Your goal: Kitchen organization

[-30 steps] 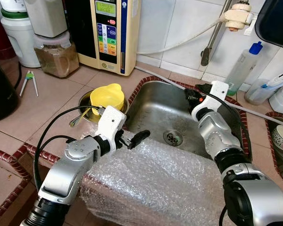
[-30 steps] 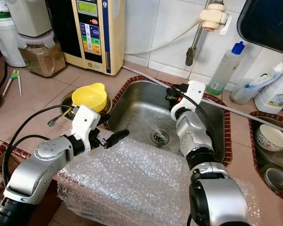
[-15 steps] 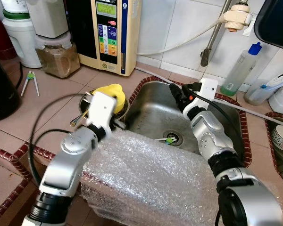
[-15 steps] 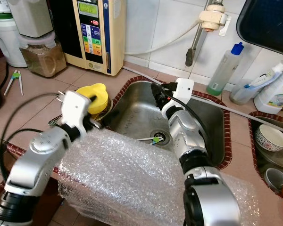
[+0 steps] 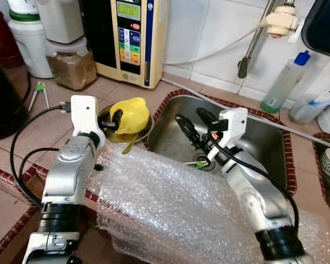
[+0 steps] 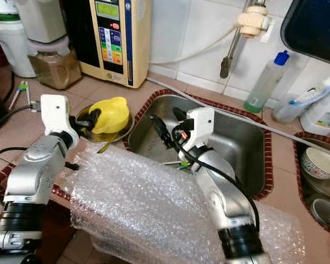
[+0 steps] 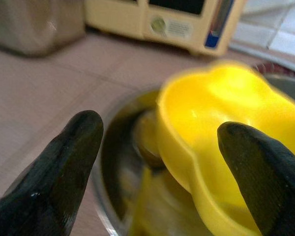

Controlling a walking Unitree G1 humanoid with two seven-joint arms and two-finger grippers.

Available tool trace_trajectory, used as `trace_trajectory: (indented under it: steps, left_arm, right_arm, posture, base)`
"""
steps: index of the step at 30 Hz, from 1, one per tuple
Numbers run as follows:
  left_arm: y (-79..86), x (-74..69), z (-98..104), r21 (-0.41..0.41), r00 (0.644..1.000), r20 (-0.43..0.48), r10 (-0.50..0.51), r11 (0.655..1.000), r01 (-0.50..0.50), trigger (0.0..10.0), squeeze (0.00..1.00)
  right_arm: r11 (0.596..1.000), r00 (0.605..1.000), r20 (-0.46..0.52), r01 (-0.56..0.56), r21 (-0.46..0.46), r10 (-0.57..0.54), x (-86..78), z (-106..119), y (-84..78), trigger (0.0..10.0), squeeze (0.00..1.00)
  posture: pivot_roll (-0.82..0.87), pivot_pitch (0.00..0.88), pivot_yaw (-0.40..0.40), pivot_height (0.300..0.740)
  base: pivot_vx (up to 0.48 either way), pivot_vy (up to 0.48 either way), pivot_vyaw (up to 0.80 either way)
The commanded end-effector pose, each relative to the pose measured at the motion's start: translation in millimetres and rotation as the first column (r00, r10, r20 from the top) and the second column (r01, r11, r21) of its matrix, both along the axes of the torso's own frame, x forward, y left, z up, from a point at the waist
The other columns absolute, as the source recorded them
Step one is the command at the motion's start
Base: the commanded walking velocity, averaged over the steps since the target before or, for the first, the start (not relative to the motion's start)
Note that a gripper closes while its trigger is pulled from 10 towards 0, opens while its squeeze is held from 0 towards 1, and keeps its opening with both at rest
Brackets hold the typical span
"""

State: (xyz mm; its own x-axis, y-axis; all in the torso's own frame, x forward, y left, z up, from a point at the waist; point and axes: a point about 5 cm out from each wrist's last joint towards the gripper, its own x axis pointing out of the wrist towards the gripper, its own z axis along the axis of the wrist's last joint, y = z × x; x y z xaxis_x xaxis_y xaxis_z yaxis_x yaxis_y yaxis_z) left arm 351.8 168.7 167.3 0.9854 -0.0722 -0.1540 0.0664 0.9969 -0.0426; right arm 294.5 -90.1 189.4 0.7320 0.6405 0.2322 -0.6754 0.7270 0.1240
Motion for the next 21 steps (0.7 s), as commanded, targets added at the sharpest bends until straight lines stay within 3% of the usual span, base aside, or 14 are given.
trace_trajectory:
  steps: [1, 5, 6, 7, 8, 21]
  left_arm:
    - [-3.4, 4.0, 2, -0.011, 1.000, -0.023, -0.010, 1.000, 0.010, 10.0, 0.00]
    - [-6.2, 6.0, 2, -0.027, 0.999, -0.035, -0.030, 0.999, 0.029, 10.0, 0.00]
    - [-7.3, 6.4, 2, -0.026, 0.998, -0.040, -0.039, 0.999, 0.038, 8.8, 0.00]
    - [-7.8, 6.7, 2, -0.018, 0.998, -0.045, -0.047, 0.999, 0.046, 1.6, 0.00]
    - [-7.7, 6.9, 2, -0.017, 0.998, -0.051, -0.047, 0.999, 0.046, 0.0, 0.00]
    - [3.6, 6.6, 3, 0.004, 0.993, -0.114, -0.028, 1.000, 0.029, 0.0, 0.00]
  right_arm:
    - [0.999, 1.000, -0.001, -0.031, -0.037, 0.031, -6.5, 2, 0.4, 10.0, 0.00]
    - [0.997, 1.000, -0.015, -0.004, -0.073, 0.003, -7.8, -2, -2.8, 10.0, 0.00]
    - [0.997, 1.000, -0.023, 0.005, -0.078, -0.007, -7.8, -4, -3.9, 10.0, 0.00]
    - [0.996, 0.999, -0.031, 0.013, -0.085, -0.016, -7.9, -5, -4.5, 10.0, 0.00]
    - [0.995, 0.999, -0.036, 0.021, -0.093, -0.025, -7.8, -6, -4.6, 10.0, 0.00]
    - [0.995, 0.997, -0.069, 0.020, -0.100, -0.027, -7.7, -3, -0.8, 10.0, 0.00]
  posture:
    - [0.12, 0.080, -0.052, 0.740]
    - [0.12, 0.081, -0.050, 0.740]
    - [0.12, 0.081, -0.050, 0.740]
    - [0.12, 0.081, -0.048, 0.740]
    - [0.12, 0.081, -0.046, 0.740]
    - [0.14, 0.084, -0.039, 0.740]
  base:
    - [0.000, 0.000, 0.00]
    - [0.000, 0.000, 0.00]
    - [0.000, 0.000, 0.00]
    - [0.000, 0.000, 0.00]
    - [0.000, 0.000, 0.00]
    - [0.000, 0.000, 0.00]
